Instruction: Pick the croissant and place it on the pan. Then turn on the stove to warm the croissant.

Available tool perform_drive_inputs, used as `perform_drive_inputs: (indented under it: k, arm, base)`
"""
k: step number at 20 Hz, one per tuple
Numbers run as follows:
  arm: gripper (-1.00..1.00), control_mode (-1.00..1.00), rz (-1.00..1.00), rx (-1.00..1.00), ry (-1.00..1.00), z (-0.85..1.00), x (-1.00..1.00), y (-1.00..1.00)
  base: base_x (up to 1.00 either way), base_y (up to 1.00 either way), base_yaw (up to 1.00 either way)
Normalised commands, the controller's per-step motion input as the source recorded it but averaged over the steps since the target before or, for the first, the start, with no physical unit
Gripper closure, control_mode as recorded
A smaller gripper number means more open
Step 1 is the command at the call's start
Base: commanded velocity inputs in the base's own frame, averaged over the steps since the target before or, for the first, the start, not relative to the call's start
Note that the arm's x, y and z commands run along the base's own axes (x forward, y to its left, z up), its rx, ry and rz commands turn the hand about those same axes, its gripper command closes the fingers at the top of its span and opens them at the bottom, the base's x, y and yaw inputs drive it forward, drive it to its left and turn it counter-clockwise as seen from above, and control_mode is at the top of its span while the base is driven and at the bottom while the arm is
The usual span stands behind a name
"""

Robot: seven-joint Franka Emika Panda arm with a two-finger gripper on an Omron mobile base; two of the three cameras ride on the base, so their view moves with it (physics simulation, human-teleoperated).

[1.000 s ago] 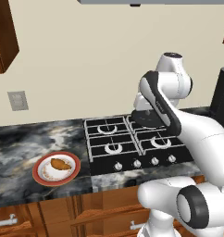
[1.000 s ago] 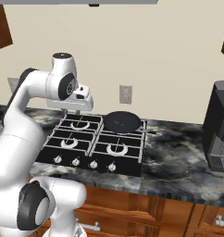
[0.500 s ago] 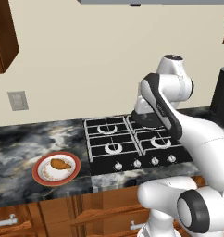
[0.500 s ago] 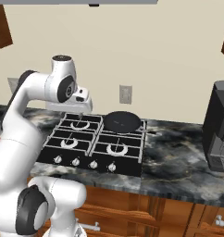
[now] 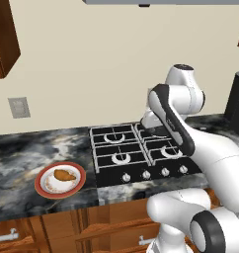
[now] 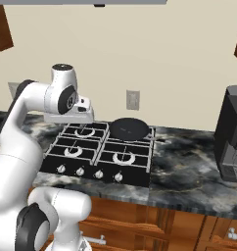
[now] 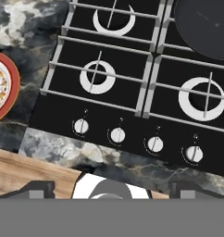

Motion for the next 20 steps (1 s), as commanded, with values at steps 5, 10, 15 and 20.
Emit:
perform_drive_inputs:
  k: [5, 10, 15, 20]
  arm:
    - [-1.0, -1.0, 0.07, 0.0, 0.0, -0.02, -0.1, 0.17]
    - [-1.0, -1.0, 0.06, 0.0, 0.0, 0.0, -0.07, 0.19]
    - [-1.0, -1.0, 0.05, -0.02, 0.0, -0.04, -0.1, 0.32]
    - [-1.0, -1.0, 0.02, -0.04, 0.0, -0.08, -0.13, 0.43]
  base:
    - [0.0, 0.0, 0.0]
    - [0.0, 0.0, 0.0]
    - [0.0, 0.0, 0.0]
    - [0.0, 0.0, 0.0]
